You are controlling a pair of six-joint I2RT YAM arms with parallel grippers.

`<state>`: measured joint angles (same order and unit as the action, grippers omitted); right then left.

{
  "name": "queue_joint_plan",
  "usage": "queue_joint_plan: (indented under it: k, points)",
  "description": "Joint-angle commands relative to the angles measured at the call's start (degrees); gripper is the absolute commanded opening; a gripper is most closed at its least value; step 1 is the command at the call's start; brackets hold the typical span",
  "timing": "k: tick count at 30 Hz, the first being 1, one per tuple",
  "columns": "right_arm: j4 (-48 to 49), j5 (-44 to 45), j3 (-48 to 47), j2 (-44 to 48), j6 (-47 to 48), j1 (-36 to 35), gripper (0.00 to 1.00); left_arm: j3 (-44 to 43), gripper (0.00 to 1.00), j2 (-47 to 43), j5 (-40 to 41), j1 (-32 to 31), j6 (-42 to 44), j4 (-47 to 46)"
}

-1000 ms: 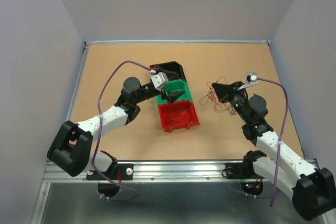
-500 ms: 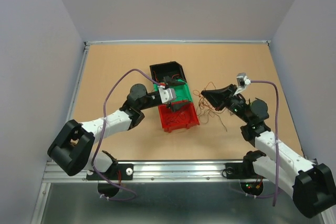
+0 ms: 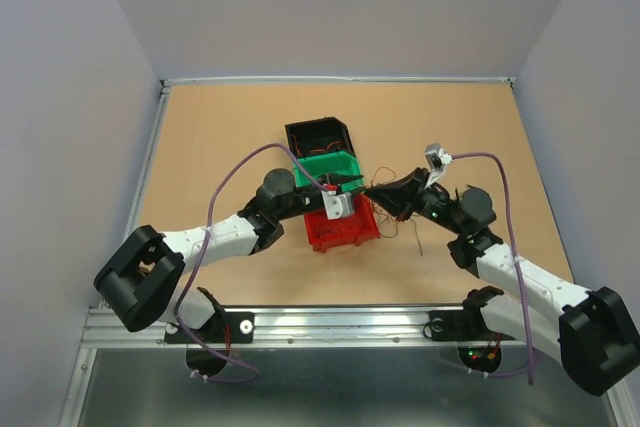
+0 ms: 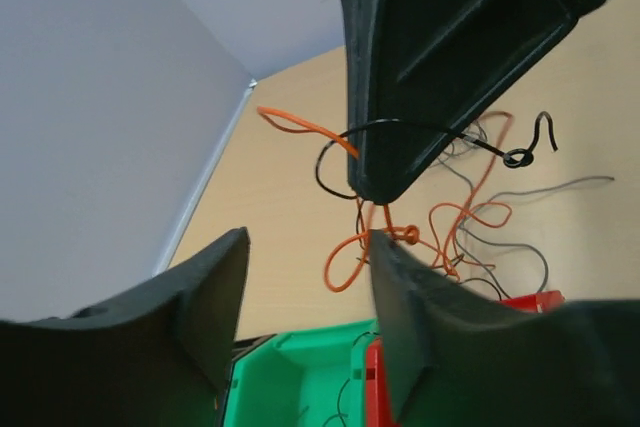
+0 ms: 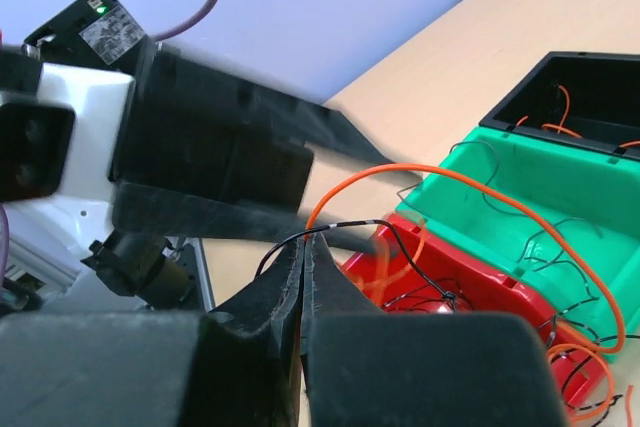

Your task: Untangle the cables

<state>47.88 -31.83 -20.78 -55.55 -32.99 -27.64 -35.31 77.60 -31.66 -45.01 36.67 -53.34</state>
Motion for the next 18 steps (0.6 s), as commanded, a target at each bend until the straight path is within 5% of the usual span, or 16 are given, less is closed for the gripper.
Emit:
queue_joint_plan:
  k: [1, 3, 6, 9, 12, 15, 17, 18]
  points:
    - [4.2, -1.1, -2.6, -0.8, 0.9, -1.5, 0.01, -4.6, 0.23, 1.6, -2.9, -1.6, 10.1, 9.9]
    - [4.2, -1.0, -2.5, -0.9, 0.8, -1.5, 0.01, -6.9, 0.02, 2.7, -3.4, -2.2, 11.5, 14.2]
    - [4.2, -0.1, -2.3, -0.6, 0.7, -1.5, 0.03, -6.5, 0.0, 2.7, -4.5, -2.3, 12.1, 14.9]
    - [3.9, 6.0, -1.0, 1.0, 0.5, -1.5, 0.3, -5.8, 0.0, 1.8, -4.1, -2.2, 12.1, 14.4]
    - [1.5, 14.3, 0.9, 4.7, 1.3, -1.5, 0.34, -5.2, 0.0, 0.4, -5.8, -1.6, 11.7, 14.1]
    - [-2.6, 17.9, 0.6, 6.5, 1.9, -1.5, 0.02, -5.4, 0.0, 0.2, -8.1, -0.3, 9.9, 13.8]
    - [-2.9, 17.5, 0.3, 6.2, 2.0, -1.5, 0.01, -5.6, 0.03, 0.1, -7.1, 0.1, 9.0, 13.4]
    - [-2.9, 16.7, -0.1, 5.5, 2.0, -1.5, 0.01, -5.6, 0.17, 0.1, -6.1, 0.4, 8.4, 12.3]
